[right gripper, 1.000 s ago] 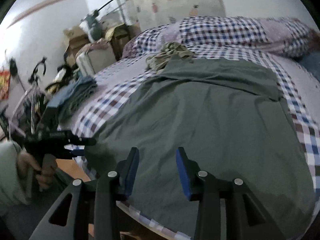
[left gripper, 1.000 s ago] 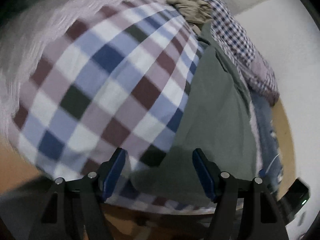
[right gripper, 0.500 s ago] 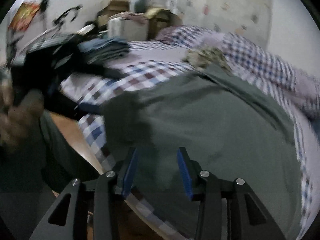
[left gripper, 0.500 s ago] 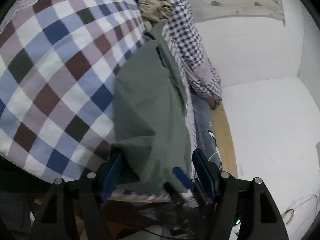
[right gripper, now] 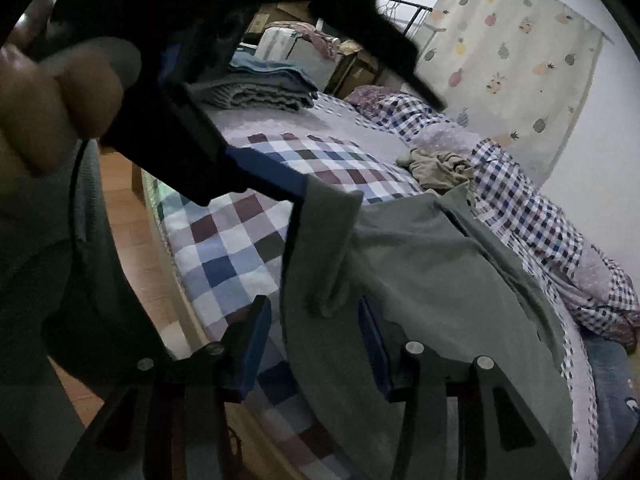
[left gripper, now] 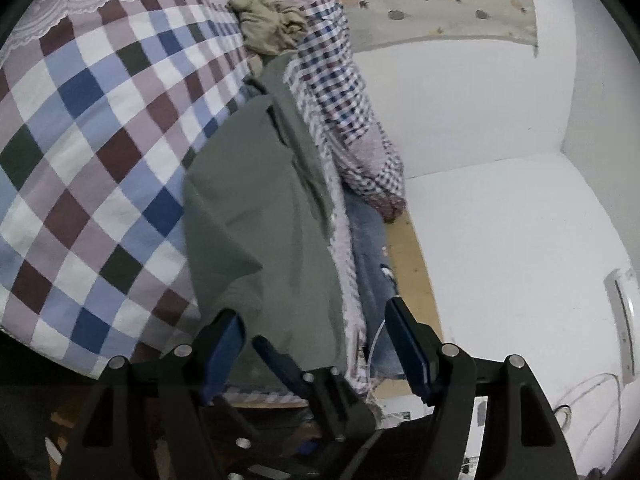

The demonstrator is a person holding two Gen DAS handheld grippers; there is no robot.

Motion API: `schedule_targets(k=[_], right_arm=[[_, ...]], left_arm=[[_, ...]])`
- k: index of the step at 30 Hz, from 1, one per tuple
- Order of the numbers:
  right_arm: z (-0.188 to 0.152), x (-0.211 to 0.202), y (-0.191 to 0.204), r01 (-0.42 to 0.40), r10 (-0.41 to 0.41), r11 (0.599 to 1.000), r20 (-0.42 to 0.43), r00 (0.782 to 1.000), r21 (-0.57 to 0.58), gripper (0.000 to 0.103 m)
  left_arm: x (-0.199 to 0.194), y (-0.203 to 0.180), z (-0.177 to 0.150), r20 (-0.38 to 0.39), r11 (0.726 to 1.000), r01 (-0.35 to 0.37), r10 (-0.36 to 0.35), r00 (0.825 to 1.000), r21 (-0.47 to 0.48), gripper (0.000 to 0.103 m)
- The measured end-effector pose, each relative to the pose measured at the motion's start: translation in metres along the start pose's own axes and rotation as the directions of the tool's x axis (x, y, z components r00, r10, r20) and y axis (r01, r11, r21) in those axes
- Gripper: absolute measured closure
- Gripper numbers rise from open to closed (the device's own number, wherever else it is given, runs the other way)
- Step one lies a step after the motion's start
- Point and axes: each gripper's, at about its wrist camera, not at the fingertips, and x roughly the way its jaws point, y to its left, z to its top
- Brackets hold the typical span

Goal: Fold clothes

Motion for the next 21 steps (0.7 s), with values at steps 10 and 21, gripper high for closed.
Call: schedule_targets(k=[10, 21], right_arm=[[0.006, 0.011, 0.027, 0.214, -0.202, 0.966, 0.092, 0.975, -0.144, 0.047], [0.015, 0.009, -0.002, 0.112, -0.109, 0.993, 0.06, 0.992, -0.047, 0.1]], left_arm=[[0.006, -0.02, 0.005, -0.026, 0.998, 0.066, -0.065, 0.998, 0.019, 0.029], [-0.043, -0.014, -0.013, 0.11, 1.0, -0.003, 0.005, 0.994, -0.016, 0.029]])
